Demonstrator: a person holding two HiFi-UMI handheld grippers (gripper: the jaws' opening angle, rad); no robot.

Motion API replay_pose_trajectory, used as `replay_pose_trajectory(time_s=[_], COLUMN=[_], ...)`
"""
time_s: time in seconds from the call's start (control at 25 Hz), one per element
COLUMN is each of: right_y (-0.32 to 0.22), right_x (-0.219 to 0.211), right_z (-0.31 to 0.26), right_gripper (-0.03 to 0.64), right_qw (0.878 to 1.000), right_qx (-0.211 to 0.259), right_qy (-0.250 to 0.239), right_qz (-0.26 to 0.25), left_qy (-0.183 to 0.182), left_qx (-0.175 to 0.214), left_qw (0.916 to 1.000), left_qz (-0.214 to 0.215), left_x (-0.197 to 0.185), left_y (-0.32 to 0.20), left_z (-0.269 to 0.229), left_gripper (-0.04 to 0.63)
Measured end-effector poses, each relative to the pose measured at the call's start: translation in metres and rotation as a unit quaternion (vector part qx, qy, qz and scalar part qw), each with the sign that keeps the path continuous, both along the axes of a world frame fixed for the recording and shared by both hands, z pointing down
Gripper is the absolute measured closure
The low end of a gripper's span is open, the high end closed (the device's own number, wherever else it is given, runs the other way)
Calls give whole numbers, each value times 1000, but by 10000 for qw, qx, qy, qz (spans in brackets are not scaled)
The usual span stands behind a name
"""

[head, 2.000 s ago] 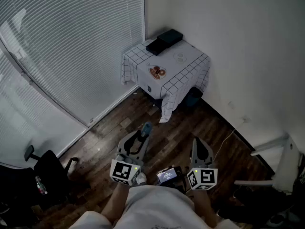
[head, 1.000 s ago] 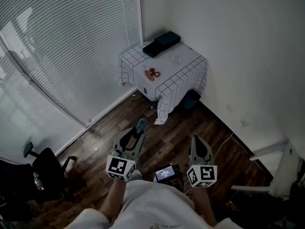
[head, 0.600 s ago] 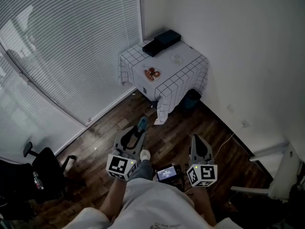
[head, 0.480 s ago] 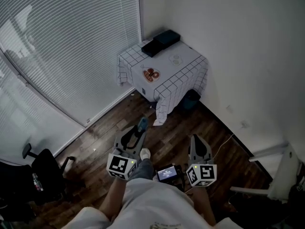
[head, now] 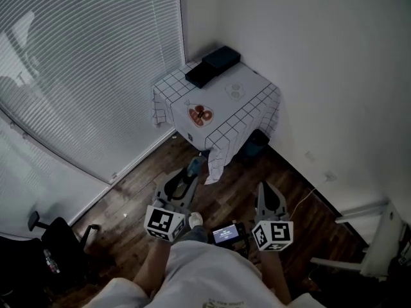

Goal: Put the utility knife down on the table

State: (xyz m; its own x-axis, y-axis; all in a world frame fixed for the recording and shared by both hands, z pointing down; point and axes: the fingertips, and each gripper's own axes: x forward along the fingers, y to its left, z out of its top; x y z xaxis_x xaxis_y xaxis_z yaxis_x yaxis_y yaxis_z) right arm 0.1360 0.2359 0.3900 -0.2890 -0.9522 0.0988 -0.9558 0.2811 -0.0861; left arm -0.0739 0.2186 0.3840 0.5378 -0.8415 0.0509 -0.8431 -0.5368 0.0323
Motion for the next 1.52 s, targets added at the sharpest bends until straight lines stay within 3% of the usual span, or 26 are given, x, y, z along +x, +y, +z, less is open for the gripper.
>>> replay_pose_trajectory(time_s=[0.44, 0.84, 1.12, 1.52], right_y=[-90, -119, -154, -246], right_x=[-25, -42, -39, -27], right_z=[-7, 6, 9, 12], right_gripper=[609, 609, 609, 609], right_qw=[9999, 9993, 9994, 9993], right_qx=[-37, -318, -324, -268], right_qy=[-96, 12, 20, 53], right_qz=[119, 192, 90, -247], left_qy=[8, 62, 40, 42], left_qx=[-117, -224, -249, -333], left_qw=[9998, 9994, 9995, 9994], left_qz=[184, 260, 191, 29], left_x=[-26, -43, -41, -24], left_y=[-93, -138, -169, -248], left_z=[4, 17, 21, 23], left_gripper=[451, 451, 451, 451])
